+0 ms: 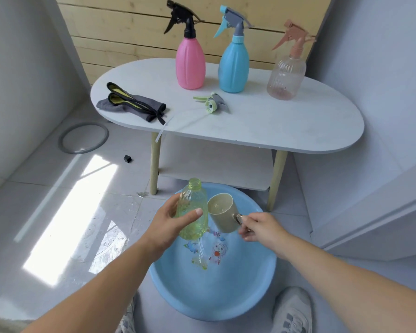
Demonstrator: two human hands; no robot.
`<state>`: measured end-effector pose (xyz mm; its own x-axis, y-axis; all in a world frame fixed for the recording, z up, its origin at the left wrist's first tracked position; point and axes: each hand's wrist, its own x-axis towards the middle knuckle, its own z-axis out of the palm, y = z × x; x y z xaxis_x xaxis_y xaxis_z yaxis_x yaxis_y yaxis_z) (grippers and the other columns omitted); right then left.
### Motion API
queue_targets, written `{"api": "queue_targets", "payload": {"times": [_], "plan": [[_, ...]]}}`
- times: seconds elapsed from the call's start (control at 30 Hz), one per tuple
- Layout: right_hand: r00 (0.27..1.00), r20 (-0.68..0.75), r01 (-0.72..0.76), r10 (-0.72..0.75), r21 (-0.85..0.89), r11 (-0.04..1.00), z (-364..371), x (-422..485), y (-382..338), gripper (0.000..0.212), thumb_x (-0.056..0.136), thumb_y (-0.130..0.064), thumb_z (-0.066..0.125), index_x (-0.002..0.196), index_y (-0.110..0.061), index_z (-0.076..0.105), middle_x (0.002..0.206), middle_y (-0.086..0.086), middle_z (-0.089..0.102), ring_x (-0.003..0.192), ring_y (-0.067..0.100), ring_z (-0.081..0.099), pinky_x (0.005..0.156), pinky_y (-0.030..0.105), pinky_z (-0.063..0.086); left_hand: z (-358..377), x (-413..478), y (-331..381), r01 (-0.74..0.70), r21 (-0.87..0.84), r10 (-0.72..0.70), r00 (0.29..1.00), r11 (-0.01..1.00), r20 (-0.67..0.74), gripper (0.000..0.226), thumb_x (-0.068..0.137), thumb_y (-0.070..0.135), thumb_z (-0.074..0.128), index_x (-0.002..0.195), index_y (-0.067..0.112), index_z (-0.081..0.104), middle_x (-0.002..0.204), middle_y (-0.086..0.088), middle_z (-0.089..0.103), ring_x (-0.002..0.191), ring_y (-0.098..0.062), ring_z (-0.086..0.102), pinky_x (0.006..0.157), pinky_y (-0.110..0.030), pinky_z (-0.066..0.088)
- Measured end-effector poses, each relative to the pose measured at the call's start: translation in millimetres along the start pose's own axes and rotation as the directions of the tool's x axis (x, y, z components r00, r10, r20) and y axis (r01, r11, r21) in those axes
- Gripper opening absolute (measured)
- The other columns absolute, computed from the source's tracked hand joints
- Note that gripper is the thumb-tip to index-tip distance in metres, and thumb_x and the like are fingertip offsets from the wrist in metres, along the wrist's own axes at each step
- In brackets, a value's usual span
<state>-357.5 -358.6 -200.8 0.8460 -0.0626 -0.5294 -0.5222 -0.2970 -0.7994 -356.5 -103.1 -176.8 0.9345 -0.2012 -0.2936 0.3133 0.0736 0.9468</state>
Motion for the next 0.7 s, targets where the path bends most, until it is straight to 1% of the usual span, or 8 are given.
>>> {"api": "queue_targets", "payload": {"times": [0.07,0.1,0.23,0.33,0.4,0.5,0.6,0.7], "plan": [[0.998,0.008,0.055,-0.056,0.009,0.998,-9,-18,-21,0.032,0.102,-0.016,0.050,0.077,-0.002,0.063,0.076,0.009,0.068,0.073,0.022,0.065,0.071,0.025,0.059,1,-2,4,-0.012,0.001,0.012,1.000,1.000,0.006,0.061,0.068,0.043,0.089,0.125,0.036,0.070,0.123,0.002,0.076,0.116,-0.022,0.072,0.104,-0.053,0.055],[0.997,0.008,0.083,-0.083,0.008,0.997,-14,-27,-32,0.031,0.102,-0.015,0.050,0.078,-0.001,0.064,0.076,0.008,0.069,0.075,0.022,0.066,0.073,0.025,0.060,1,-4,6,-0.018,0.001,0.018,1.000,1.000,0.006,0.063,0.066,0.045,0.090,0.125,0.035,0.070,0.123,0.002,0.076,0.117,-0.022,0.072,0.104,-0.053,0.055],[0.981,-0.005,0.194,-0.194,0.000,0.981,-36,-60,-69,0.032,0.102,-0.015,0.051,0.079,-0.002,0.070,0.078,0.009,0.072,0.082,0.023,0.070,0.087,0.037,0.060,4,-10,13,-0.037,0.011,0.037,0.999,0.999,0.014,0.066,0.066,0.047,0.090,0.127,0.034,0.068,0.124,0.004,0.076,0.118,-0.020,0.071,0.104,-0.049,0.055],[0.962,-0.022,0.272,-0.272,-0.008,0.962,-48,-79,-91,0.033,0.101,-0.015,0.052,0.077,-0.003,0.071,0.080,0.012,0.072,0.083,0.024,0.070,0.090,0.042,0.058,8,-13,18,-0.055,0.019,0.054,0.998,0.998,0.030,0.056,0.073,0.037,0.093,0.124,0.035,0.068,0.120,0.009,0.077,0.114,-0.014,0.072,0.098,-0.040,0.057],[0.942,-0.040,0.333,-0.334,-0.026,0.943,-54,-90,-102,0.033,0.101,-0.017,0.053,0.076,-0.006,0.072,0.084,0.014,0.074,0.087,0.029,0.071,0.091,0.043,0.058,10,-15,21,-0.062,0.026,0.061,0.998,0.998,0.034,0.058,0.072,0.038,0.094,0.124,0.036,0.068,0.119,0.010,0.076,0.115,-0.013,0.072,0.096,-0.035,0.057],[0.910,-0.063,0.406,-0.411,-0.069,0.911,-61,-101,-112,0.035,0.100,-0.016,0.053,0.073,-0.012,0.074,0.086,0.011,0.075,0.091,0.030,0.071,0.091,0.044,0.058,10,-15,22,-0.079,0.065,0.077,0.996,0.995,0.034,0.066,0.064,0.050,0.092,0.124,0.038,0.070,0.121,0.009,0.075,0.118,-0.013,0.070,0.102,-0.038,0.057],[0.884,-0.079,0.449,-0.460,-0.130,0.884,-66,-104,-118,0.034,0.100,-0.019,0.054,0.073,-0.018,0.075,0.087,0.007,0.076,0.089,0.026,0.073,0.093,0.048,0.056,11,-15,23,-0.095,0.079,0.091,0.995,0.992,0.048,0.066,0.064,0.052,0.092,0.125,0.040,0.070,0.124,0.007,0.074,0.120,-0.015,0.069,0.106,-0.045,0.056],[0.870,-0.098,0.463,-0.484,-0.177,0.868,-67,-107,-122,0.031,0.100,-0.020,0.055,0.076,-0.017,0.074,0.087,0.002,0.077,0.088,0.021,0.074,0.097,0.048,0.054,12,-15,24,-0.105,0.110,0.100,0.994,0.988,0.050,0.065,0.064,0.055,0.091,0.124,0.044,0.069,0.125,0.009,0.073,0.121,-0.012,0.067,0.108,-0.045,0.054]]}}
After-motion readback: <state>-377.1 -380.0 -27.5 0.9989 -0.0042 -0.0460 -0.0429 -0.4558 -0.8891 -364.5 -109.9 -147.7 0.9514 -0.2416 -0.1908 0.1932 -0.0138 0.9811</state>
